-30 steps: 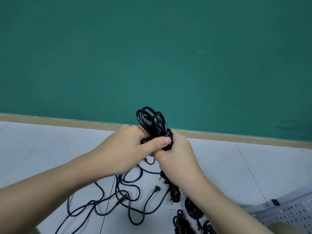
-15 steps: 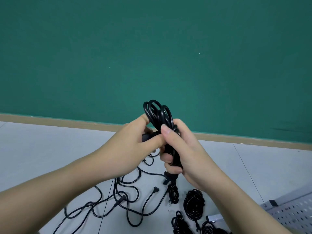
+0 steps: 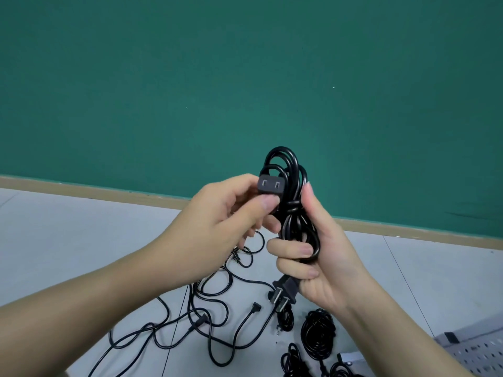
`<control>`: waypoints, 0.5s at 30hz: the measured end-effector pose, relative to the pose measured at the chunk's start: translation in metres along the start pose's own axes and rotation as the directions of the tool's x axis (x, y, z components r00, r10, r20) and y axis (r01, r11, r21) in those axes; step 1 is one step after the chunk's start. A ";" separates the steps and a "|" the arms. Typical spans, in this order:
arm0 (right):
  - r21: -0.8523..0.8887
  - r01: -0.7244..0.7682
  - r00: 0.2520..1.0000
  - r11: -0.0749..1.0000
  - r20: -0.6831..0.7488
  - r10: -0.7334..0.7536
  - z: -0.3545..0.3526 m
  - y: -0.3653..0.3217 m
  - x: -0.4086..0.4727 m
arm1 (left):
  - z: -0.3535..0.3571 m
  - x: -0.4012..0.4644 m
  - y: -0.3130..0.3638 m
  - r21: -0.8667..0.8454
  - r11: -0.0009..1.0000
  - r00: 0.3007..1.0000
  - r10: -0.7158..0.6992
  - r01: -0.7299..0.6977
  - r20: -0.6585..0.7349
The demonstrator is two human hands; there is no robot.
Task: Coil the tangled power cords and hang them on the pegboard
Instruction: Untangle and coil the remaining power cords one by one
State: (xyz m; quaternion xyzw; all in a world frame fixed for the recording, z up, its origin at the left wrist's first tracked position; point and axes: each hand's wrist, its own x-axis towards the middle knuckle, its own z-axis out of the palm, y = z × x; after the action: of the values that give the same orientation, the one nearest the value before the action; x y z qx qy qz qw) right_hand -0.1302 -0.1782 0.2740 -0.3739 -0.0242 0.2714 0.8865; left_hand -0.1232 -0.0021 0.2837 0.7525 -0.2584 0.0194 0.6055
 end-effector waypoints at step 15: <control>-0.237 0.166 0.984 0.957 0.101 -0.146 0.003 0.001 -0.001 | -0.006 0.008 -0.005 -0.093 0.981 0.985 -0.171 0.170 -0.010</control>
State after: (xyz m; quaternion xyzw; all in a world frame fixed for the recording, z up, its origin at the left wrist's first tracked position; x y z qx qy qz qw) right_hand -0.1321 -0.1762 0.2753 -0.4656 -0.1233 0.2106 0.8507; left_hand -0.1124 0.0016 0.2831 0.7429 -0.1881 -0.0377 0.6414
